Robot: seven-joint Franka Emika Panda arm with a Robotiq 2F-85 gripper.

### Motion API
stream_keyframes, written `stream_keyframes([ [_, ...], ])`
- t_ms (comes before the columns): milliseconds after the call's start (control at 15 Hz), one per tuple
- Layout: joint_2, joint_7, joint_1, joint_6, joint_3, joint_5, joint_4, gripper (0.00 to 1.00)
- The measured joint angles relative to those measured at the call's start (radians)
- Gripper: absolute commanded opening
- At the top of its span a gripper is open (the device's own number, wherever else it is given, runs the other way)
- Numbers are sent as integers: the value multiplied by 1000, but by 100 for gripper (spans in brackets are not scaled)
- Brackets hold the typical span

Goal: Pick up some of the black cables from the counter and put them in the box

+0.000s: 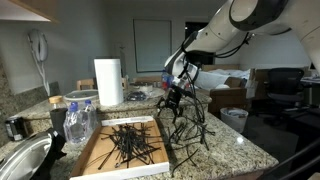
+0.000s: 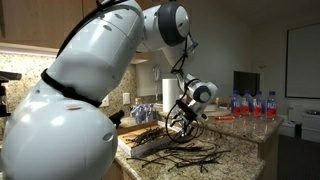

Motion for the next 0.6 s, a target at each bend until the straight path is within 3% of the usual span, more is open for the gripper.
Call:
stream_keyframes([
  [600,-46,-31,-20,13,-39,128,-206,100],
])
